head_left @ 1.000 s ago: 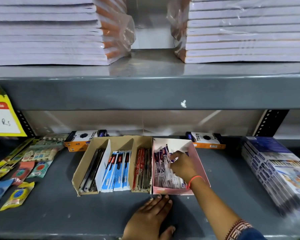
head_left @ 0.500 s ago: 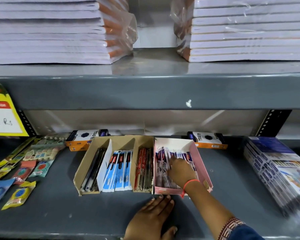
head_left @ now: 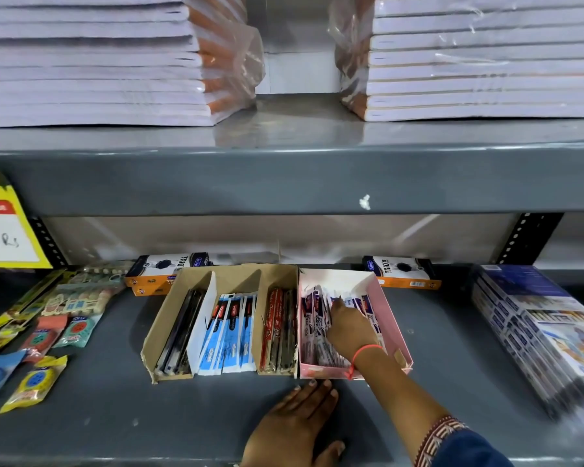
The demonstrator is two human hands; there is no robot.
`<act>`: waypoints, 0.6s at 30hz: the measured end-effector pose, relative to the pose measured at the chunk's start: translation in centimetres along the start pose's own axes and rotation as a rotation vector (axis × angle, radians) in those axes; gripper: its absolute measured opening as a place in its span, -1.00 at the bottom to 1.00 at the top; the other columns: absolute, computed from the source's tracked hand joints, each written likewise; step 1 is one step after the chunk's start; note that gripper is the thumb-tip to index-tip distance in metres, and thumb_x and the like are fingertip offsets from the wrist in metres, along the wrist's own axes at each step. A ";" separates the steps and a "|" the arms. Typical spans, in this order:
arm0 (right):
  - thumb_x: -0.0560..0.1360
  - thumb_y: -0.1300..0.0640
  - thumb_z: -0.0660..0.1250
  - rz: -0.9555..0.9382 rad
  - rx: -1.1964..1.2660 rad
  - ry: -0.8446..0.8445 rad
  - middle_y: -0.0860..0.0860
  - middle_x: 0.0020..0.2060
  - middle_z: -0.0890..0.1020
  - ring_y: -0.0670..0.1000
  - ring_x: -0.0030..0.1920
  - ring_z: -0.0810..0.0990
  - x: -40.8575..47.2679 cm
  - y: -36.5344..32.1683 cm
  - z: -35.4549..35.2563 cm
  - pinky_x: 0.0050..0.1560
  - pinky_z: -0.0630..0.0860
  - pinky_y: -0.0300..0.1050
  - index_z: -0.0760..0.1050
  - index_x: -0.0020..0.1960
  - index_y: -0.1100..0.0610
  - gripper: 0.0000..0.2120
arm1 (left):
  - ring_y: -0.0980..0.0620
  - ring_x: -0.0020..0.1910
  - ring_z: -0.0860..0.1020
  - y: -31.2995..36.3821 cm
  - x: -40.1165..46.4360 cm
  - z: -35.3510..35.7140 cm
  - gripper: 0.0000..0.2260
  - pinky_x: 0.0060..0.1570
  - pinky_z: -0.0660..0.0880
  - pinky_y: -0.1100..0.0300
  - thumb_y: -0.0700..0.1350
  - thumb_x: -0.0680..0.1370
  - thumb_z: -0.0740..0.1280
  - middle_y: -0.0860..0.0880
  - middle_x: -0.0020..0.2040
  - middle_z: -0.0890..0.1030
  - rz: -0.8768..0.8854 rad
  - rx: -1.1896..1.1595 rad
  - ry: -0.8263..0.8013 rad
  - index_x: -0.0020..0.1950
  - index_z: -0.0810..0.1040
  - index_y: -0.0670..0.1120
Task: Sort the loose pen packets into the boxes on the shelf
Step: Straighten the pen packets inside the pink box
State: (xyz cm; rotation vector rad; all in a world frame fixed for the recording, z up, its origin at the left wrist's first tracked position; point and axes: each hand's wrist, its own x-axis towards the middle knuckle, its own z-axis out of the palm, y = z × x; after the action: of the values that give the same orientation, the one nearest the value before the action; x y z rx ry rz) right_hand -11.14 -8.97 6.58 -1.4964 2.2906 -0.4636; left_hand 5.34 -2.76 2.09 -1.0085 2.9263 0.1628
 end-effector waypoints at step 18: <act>0.49 0.37 0.10 0.102 0.175 -0.097 0.17 -0.14 0.57 0.11 -0.09 0.56 0.4 0.2 -0.7 0.06 0.54 -0.01 0.49 -0.02 0.29 -0.80 | 0.24 0.15 0.51 0.2 -0.4 -0.6 -0.50 0.33 -0.04 0.32 0.27 0.52 -0.08 0.21 0.17 0.57 0.016 -0.038 0.055 0.16 0.57 0.16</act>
State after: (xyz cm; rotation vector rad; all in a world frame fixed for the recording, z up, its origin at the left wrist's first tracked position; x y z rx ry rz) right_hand -11.78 -9.17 7.00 -1.2842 2.1786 -0.5354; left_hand 5.53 -2.37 2.78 -1.0106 2.9924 0.1954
